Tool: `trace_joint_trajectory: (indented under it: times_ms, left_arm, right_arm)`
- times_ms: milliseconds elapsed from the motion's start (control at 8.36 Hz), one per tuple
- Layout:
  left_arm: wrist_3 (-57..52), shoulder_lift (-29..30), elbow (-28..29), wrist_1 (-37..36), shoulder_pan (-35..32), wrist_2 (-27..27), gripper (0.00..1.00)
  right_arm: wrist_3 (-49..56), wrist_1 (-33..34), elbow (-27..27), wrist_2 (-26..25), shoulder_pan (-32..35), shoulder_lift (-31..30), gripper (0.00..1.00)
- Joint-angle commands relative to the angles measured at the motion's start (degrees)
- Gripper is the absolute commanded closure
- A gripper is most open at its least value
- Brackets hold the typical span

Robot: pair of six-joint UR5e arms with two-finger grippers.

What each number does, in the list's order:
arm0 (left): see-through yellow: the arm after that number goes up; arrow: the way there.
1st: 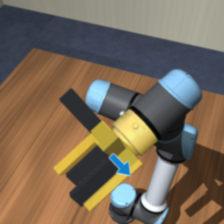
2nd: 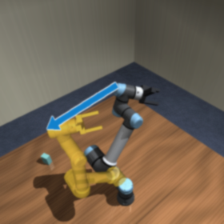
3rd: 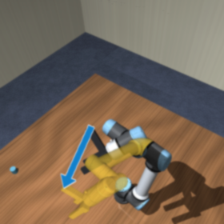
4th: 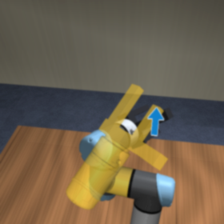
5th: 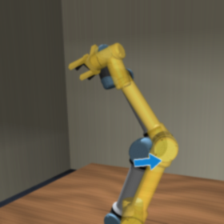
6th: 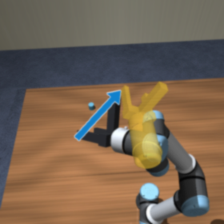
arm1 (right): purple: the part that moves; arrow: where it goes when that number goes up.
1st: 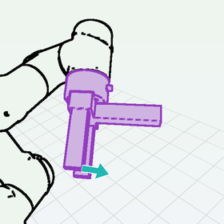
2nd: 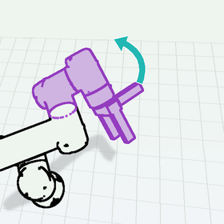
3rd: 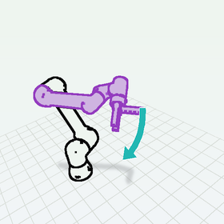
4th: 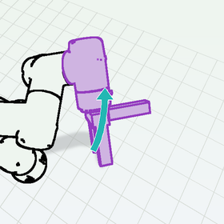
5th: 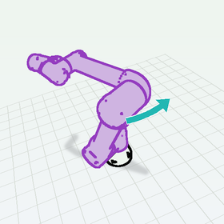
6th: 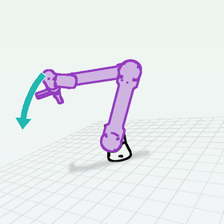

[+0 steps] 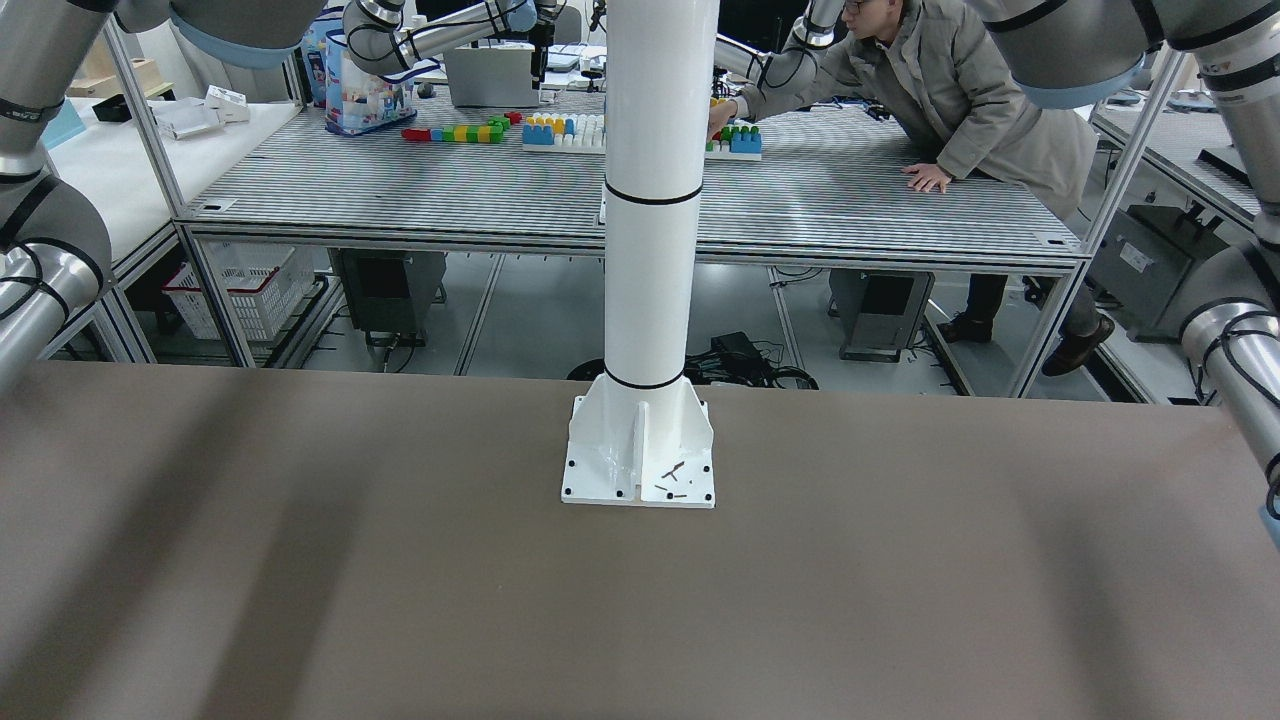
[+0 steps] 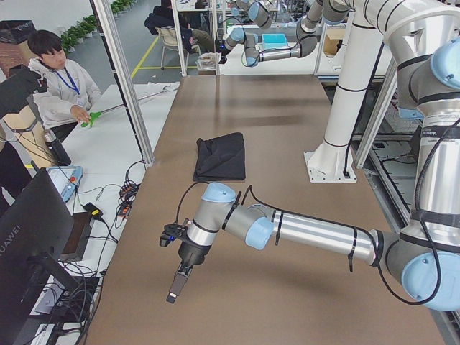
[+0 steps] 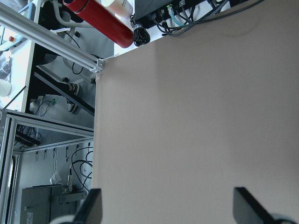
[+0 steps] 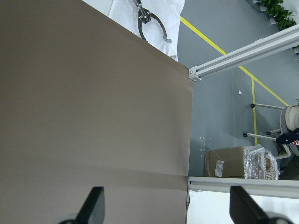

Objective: Fold clothes

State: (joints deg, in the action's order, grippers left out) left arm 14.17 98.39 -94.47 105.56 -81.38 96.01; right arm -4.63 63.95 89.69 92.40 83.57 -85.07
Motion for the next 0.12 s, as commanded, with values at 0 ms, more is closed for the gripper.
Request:
trace_joint_trajectory:
  times_ms: [0]
  left_arm:
    - [1.2,-0.7,-1.8,0.6,0.2,-0.6,0.0]
  right_arm:
    - [-0.6,0.8,3.7,-0.3,-0.1,-3.2,0.06]
